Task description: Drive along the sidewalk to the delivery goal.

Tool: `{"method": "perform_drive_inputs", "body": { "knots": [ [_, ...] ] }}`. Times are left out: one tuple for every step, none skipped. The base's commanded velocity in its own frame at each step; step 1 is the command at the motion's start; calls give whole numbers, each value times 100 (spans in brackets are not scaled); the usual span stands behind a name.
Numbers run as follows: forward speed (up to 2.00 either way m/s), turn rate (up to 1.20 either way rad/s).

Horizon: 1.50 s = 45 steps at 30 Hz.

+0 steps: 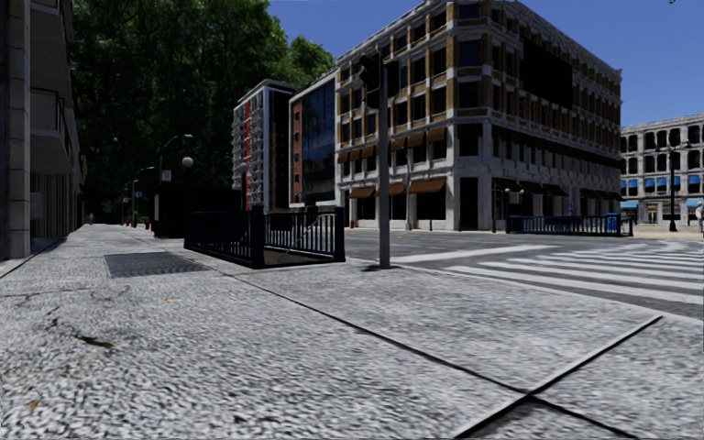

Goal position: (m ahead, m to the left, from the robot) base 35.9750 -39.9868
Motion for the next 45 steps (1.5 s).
{"method": "perform_drive_inputs", "body": {
  "knots": [
    [177, 0],
    [177, 0],
    [177, 0],
    [177, 0],
    [177, 0],
    [177, 0],
    [177, 0],
    [177, 0],
    [177, 0],
    [177, 0],
    [177, 0],
    [177, 0],
    [177, -13],
    [177, -35],
    [177, -51],
    [177, -60],
    [177, -67],
    [177, -75],
    [177, -84],
    [177, -93],
    [177, -97],
    [177, -98],
    [177, -99],
    [177, -101],
    [177, -103],
    [177, -104],
    [177, -104],
    [177, -104],
    [177, -104],
    [177, -104],
    [177, -104],
    [177, -104],
    [177, -104],
    [177, -104],
    [177, -104],
    [177, -104],
    [177, -104],
    [177, -101],
    [177, -89],
    [177, -89],
    [177, -84],
    [177, -73],
    [177, -63],
    [177, -61],
    [177, -60]
  ]
}}
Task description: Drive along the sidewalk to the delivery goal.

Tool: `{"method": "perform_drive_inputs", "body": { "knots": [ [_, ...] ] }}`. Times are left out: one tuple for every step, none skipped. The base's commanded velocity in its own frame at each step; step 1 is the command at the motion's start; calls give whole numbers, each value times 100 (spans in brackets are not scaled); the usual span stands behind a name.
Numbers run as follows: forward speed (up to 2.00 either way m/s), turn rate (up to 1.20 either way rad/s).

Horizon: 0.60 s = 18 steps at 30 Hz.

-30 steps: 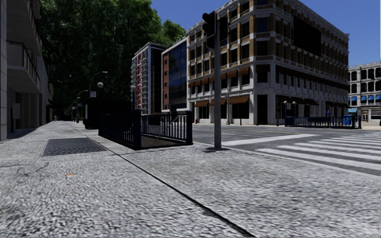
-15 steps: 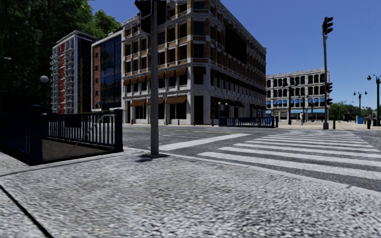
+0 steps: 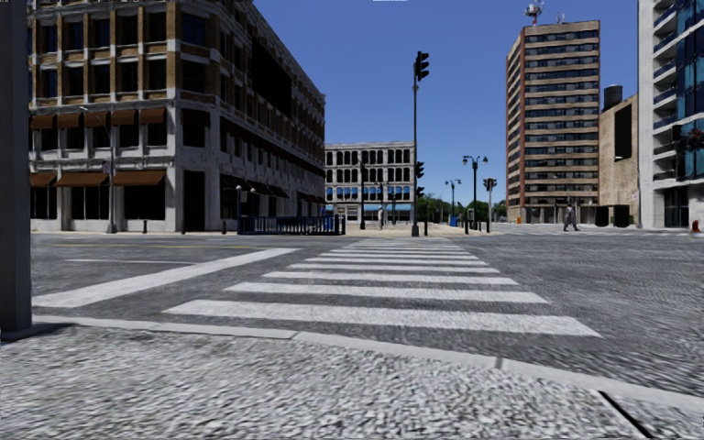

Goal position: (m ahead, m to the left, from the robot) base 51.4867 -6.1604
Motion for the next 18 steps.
{"method": "perform_drive_inputs", "body": {
  "knots": [
    [177, -60],
    [177, -58],
    [177, -8],
    [177, -3],
    [177, 0],
    [177, 0],
    [177, 0],
    [177, 0],
    [177, 0],
    [177, 0],
    [177, 0],
    [177, 0],
    [177, 0],
    [177, 0],
    [177, 0],
    [177, 0],
    [177, 0],
    [177, 0]
  ]
}}
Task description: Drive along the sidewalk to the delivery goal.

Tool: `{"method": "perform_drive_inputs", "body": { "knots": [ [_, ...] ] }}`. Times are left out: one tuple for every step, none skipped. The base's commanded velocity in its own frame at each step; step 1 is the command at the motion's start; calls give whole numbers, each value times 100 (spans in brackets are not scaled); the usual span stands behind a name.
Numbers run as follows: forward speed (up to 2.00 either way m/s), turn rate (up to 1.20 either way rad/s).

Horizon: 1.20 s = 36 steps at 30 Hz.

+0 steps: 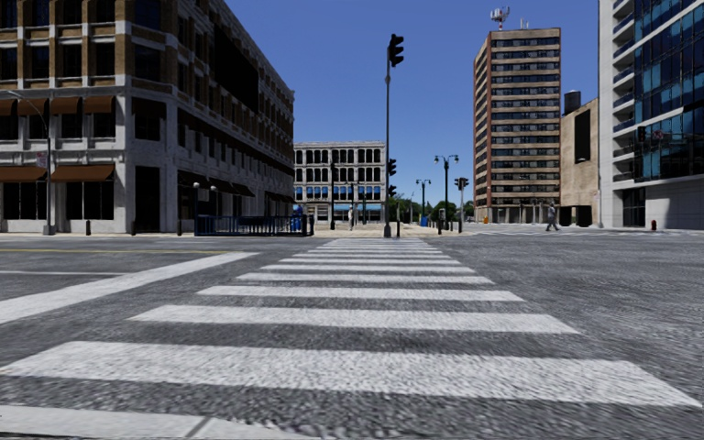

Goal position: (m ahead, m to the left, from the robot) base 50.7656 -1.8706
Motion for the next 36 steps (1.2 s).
{"method": "perform_drive_inputs", "body": {
  "knots": [
    [177, 0],
    [177, 0],
    [177, 0],
    [177, 0],
    [177, -27],
    [177, -51],
    [177, -75],
    [177, -85],
    [177, -85],
    [177, -88],
    [177, -86],
    [177, -5],
    [177, -2],
    [177, -2],
    [177, -1],
    [177, 0],
    [177, 0],
    [177, 0],
    [177, 0],
    [177, 0],
    [177, 0],
    [177, 0],
    [177, 0],
    [177, 0],
    [177, 0],
    [177, 0],
    [177, 0],
    [177, 0],
    [177, 0],
    [177, 0],
    [177, 0],
    [177, 0],
    [177, 0],
    [177, 0],
    [177, 0],
    [177, 0]
  ]
}}
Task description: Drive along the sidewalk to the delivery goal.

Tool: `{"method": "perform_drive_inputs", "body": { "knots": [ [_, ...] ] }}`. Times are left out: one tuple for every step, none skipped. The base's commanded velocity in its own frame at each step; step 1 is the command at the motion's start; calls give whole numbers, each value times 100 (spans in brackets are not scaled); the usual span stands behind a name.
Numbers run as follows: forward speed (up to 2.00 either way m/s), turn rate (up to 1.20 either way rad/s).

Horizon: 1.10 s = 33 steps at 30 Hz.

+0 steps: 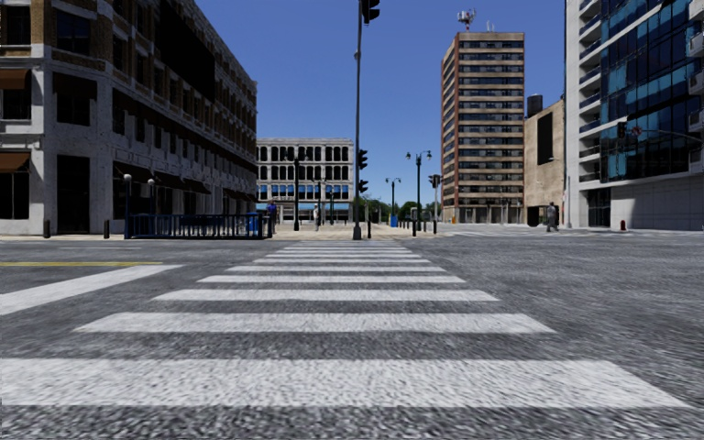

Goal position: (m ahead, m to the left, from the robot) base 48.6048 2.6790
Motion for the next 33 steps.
{"method": "perform_drive_inputs", "body": {
  "knots": [
    [177, 0],
    [177, 0],
    [177, 0],
    [177, 0],
    [177, 0],
    [177, 0],
    [177, 0],
    [177, 0],
    [177, 0],
    [177, 0],
    [177, 0],
    [177, 0],
    [177, 0],
    [177, 0],
    [177, 0],
    [177, 0],
    [177, 0],
    [177, 0],
    [177, 0],
    [177, 0],
    [177, 0],
    [177, 0],
    [177, 0],
    [177, 0],
    [177, 0],
    [177, 0],
    [178, 0],
    [179, 0],
    [184, 0],
    [185, 0],
    [186, 0],
    [191, 0],
    [191, 0]
  ]
}}
